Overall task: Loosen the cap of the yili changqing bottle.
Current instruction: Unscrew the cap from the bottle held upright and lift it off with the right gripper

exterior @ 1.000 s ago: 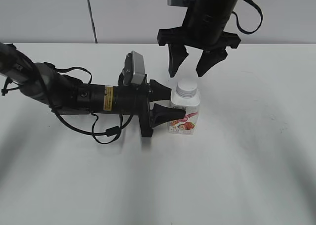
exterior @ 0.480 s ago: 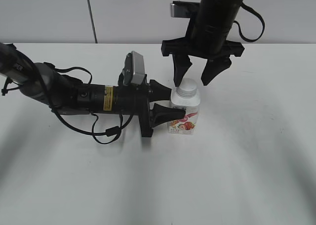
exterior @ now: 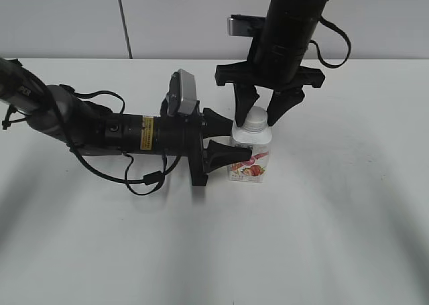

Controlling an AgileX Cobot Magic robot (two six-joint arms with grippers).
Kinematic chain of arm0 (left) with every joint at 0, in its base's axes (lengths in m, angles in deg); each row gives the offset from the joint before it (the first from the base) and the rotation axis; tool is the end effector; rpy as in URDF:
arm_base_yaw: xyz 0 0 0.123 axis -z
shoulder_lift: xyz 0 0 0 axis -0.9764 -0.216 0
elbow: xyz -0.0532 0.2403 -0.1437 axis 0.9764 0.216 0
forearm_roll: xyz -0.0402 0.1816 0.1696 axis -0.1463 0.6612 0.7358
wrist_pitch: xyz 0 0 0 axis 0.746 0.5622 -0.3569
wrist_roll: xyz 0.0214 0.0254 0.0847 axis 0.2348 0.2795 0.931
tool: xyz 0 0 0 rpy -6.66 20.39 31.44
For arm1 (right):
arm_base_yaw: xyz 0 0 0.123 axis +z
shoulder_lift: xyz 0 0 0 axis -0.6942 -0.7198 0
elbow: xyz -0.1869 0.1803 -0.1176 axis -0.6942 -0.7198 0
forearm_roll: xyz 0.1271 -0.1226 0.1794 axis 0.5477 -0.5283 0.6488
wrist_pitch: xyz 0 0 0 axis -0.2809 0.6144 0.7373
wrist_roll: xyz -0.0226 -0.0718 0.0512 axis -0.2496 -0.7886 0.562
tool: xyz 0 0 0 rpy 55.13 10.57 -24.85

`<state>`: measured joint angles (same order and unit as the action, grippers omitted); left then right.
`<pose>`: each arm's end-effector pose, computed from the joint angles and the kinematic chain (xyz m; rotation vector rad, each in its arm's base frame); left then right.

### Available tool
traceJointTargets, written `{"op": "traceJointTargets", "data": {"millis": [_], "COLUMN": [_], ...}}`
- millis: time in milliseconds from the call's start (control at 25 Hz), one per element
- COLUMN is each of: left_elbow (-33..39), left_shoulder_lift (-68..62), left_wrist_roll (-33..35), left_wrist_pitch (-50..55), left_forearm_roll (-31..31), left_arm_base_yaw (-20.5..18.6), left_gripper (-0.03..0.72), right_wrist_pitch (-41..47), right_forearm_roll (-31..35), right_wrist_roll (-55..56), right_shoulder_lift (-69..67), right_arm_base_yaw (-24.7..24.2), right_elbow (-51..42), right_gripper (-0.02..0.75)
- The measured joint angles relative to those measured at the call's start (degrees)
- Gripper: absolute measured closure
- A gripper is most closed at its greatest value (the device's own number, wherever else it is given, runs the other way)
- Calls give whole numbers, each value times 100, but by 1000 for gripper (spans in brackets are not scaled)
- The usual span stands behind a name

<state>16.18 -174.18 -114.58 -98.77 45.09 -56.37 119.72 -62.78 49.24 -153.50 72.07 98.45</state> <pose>0.3615 -0.2264 0.0686 1.3694 1.3780 -1.0208 0.3768 0.2229 0.2136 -0.3979 3.0724 0.3651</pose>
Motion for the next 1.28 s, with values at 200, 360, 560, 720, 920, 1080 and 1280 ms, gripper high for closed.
{"op": "traceJointTargets", "data": {"millis": [200, 360, 560, 720, 920, 1080, 1280], "left_elbow": [0, 0, 0, 0, 0, 0, 0], "left_shoulder_lift": [0, 0, 0, 0, 0, 0, 0], "left_wrist_roll": [0, 0, 0, 0, 5, 5, 5], "left_wrist_pitch": [0, 0, -6, -10, -10, -10, -10], "left_forearm_roll": [0, 0, 12, 18, 24, 24, 19], "left_arm_base_yaw": [0, 0, 0, 0, 0, 0, 0], "left_gripper": [309, 309, 309, 311, 311, 311, 311], "right_wrist_pitch": [0, 0, 0, 0, 0, 0, 0], "right_forearm_roll": [0, 0, 0, -11, -59, -66, -43], "right_wrist_roll": [-14, -714, -3051, -5471, -7811, -8064, -7410], "right_shoulder_lift": [0, 0, 0, 0, 0, 0, 0], "right_arm_base_yaw": [0, 0, 0, -6, -6, -6, -6], "right_elbow": [0, 0, 0, 0, 25, 25, 31], "right_gripper": [339, 339, 339, 340, 341, 341, 312]}}
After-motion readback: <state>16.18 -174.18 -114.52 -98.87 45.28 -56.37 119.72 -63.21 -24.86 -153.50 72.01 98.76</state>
